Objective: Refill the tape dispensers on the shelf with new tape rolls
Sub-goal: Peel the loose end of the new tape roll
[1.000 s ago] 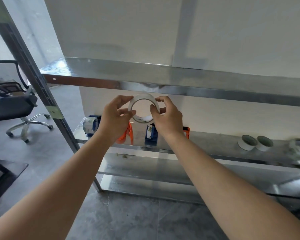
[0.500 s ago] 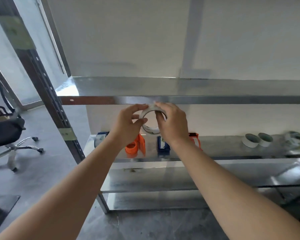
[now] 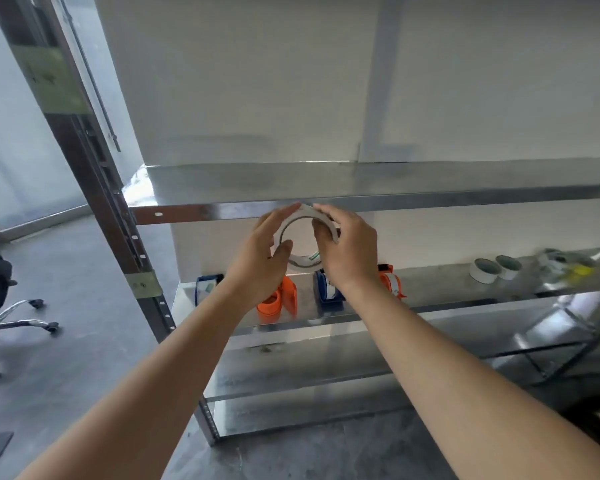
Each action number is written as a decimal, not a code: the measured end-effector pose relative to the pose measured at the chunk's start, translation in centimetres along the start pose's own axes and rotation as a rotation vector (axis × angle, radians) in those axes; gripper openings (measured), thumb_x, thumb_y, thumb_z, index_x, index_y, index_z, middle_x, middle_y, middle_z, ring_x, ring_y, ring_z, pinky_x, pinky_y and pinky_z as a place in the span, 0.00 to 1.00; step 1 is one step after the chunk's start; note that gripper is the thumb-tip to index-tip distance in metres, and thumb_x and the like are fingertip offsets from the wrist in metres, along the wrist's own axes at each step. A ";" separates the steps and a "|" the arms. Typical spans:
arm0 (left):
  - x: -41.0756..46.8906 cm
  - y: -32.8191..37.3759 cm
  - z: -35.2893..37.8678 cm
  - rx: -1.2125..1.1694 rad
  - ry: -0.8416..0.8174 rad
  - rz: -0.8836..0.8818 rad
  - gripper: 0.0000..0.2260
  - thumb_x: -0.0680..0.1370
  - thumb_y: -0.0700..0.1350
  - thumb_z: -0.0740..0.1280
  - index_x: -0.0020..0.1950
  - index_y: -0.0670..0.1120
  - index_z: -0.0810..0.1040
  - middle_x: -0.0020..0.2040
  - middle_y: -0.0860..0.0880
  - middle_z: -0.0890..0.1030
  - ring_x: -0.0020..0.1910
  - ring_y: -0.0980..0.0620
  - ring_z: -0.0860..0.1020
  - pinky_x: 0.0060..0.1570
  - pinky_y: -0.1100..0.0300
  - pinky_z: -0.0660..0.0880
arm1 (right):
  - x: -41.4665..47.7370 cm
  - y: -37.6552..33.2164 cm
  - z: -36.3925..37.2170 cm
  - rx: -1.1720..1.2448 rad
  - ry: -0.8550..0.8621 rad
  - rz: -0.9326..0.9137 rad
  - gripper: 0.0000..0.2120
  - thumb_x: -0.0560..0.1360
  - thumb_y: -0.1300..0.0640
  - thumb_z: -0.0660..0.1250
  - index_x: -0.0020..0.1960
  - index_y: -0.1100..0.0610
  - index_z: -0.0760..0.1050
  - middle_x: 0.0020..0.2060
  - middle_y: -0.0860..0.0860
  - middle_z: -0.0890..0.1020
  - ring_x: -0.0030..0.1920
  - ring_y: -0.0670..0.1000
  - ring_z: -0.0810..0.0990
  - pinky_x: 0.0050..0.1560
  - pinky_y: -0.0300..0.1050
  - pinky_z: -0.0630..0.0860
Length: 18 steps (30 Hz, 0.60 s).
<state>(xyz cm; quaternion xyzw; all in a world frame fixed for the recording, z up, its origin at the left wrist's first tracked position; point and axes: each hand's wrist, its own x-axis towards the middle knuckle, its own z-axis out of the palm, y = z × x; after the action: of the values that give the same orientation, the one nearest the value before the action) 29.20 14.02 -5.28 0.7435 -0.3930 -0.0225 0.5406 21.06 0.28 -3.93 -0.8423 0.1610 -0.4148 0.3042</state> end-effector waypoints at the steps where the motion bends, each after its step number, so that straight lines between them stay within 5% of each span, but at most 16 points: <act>1: 0.1 0.2 -0.2 0.001 0.000 0.004 0.28 0.84 0.32 0.63 0.80 0.57 0.70 0.78 0.54 0.72 0.78 0.54 0.68 0.75 0.53 0.67 | 0.1 -0.1 0.0 -0.002 -0.001 -0.003 0.14 0.82 0.55 0.69 0.67 0.52 0.81 0.58 0.47 0.85 0.57 0.46 0.82 0.61 0.43 0.80; 7: 0.6 0.8 -1.4 -0.010 -0.006 -0.033 0.28 0.84 0.32 0.63 0.77 0.58 0.72 0.78 0.56 0.72 0.78 0.56 0.68 0.80 0.49 0.65 | 0.8 -0.5 -0.9 0.004 -0.072 -0.042 0.13 0.82 0.52 0.68 0.66 0.50 0.80 0.58 0.45 0.84 0.56 0.43 0.81 0.56 0.36 0.78; 11: 0.7 0.7 -1.6 -0.027 -0.011 -0.058 0.28 0.84 0.33 0.64 0.74 0.64 0.73 0.76 0.59 0.73 0.74 0.47 0.74 0.76 0.40 0.71 | 1.5 -0.8 -1.4 -0.019 -0.147 -0.036 0.13 0.81 0.51 0.69 0.65 0.49 0.81 0.57 0.44 0.84 0.54 0.44 0.81 0.52 0.39 0.80; 18: 0.7 -0.3 -2.3 0.000 0.008 -0.051 0.28 0.83 0.32 0.65 0.75 0.61 0.74 0.75 0.56 0.74 0.74 0.50 0.74 0.74 0.41 0.73 | 1.9 -1.5 -1.4 0.121 -0.279 0.064 0.16 0.79 0.52 0.70 0.67 0.52 0.81 0.61 0.46 0.83 0.60 0.45 0.79 0.59 0.36 0.75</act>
<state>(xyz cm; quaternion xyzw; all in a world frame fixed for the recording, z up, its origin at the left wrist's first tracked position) 30.91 15.42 -4.27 0.7535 -0.3718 -0.0331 0.5412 21.14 -0.13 -1.17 -0.8663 0.1185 -0.2928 0.3870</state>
